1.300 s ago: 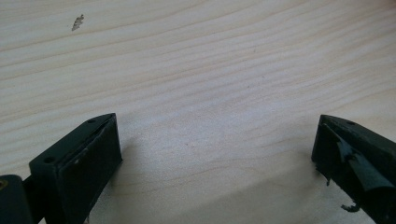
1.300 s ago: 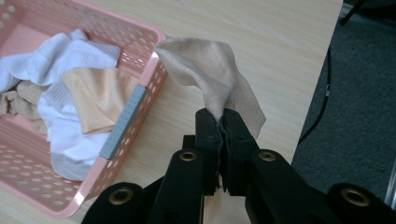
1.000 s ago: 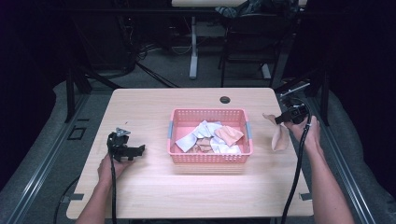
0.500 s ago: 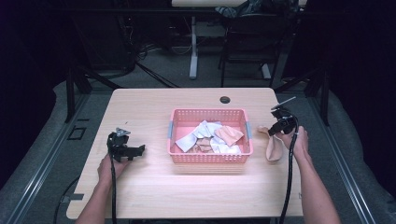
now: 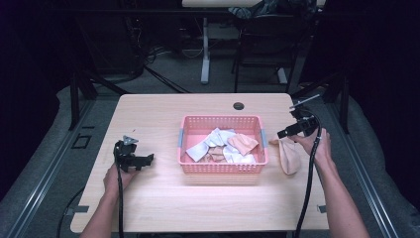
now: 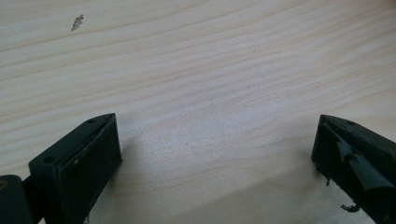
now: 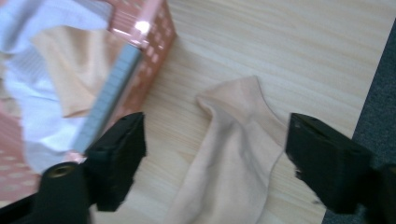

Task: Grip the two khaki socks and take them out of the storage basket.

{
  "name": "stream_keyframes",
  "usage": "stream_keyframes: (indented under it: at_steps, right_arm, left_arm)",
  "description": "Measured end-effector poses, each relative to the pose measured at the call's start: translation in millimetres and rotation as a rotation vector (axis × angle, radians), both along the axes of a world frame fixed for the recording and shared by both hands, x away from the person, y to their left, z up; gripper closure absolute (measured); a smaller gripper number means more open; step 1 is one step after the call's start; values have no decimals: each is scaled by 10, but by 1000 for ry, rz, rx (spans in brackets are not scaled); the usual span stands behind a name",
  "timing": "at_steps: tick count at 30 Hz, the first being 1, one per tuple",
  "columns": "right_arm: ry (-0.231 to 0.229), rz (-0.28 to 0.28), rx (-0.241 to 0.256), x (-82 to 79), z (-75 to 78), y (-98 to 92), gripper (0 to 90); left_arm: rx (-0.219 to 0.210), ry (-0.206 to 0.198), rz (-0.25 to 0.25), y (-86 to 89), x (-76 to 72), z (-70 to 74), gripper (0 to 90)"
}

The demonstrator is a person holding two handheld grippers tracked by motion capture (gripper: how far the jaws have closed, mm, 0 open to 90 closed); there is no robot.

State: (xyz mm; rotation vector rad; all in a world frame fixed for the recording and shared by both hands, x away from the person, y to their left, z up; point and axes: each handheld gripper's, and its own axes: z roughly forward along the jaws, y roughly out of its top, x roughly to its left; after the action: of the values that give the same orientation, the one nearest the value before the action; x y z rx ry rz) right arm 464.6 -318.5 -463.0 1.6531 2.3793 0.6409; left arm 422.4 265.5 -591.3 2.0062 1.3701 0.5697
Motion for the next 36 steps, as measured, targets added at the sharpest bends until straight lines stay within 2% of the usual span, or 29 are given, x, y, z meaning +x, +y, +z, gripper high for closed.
stream_keyframes:
  at_steps: [1,2,4,6,8,12,14,15,18,19,21,23,24,26,29,32,36]
  right_arm:
    - [0,0,0,0,0,0,178]
    - [-6,1,10,-9,62,30,123]
    - [-32,22,-1,-30,175,90,93]
    - [-41,53,3,-39,300,186,7]
    - [-49,55,-2,-40,315,214,0]
    - [-60,113,18,-23,391,406,0]
    - [-66,119,14,-20,395,457,0]
    - [-65,147,4,0,398,557,0]
    - [-54,163,-5,23,399,659,0]
    - [-55,184,-8,48,394,763,0]
    - [-51,195,-15,59,388,818,0]
    - [-38,224,-26,98,340,977,0]
    - [-38,224,-26,98,340,977,0]
    - [-28,244,-25,148,273,1112,0]
    - [-8,265,-33,191,231,1178,0]
    - [14,273,-17,256,120,1332,20]
    - [34,280,-17,290,30,1447,49]
  left_arm:
    - [2,0,-1,1,0,1,9]
    - [0,0,0,0,0,0,9]
    - [0,0,0,0,0,0,9]
    - [2,0,-2,1,0,1,9]
    - [2,0,-1,1,0,1,9]
    - [2,0,-2,1,0,1,9]
    - [0,1,1,0,-1,0,9]
    - [0,0,0,0,0,0,9]
    - [0,0,1,0,-1,0,9]
    - [0,1,1,0,-1,0,9]
    - [0,0,0,0,0,0,9]
    - [0,0,0,0,0,0,9]
    - [0,0,0,0,0,0,9]
    - [0,0,0,0,0,0,9]
    - [2,0,-1,1,0,1,10]
    - [-2,0,2,-2,-1,-1,9]
    - [-4,-2,3,-3,-1,-2,9]
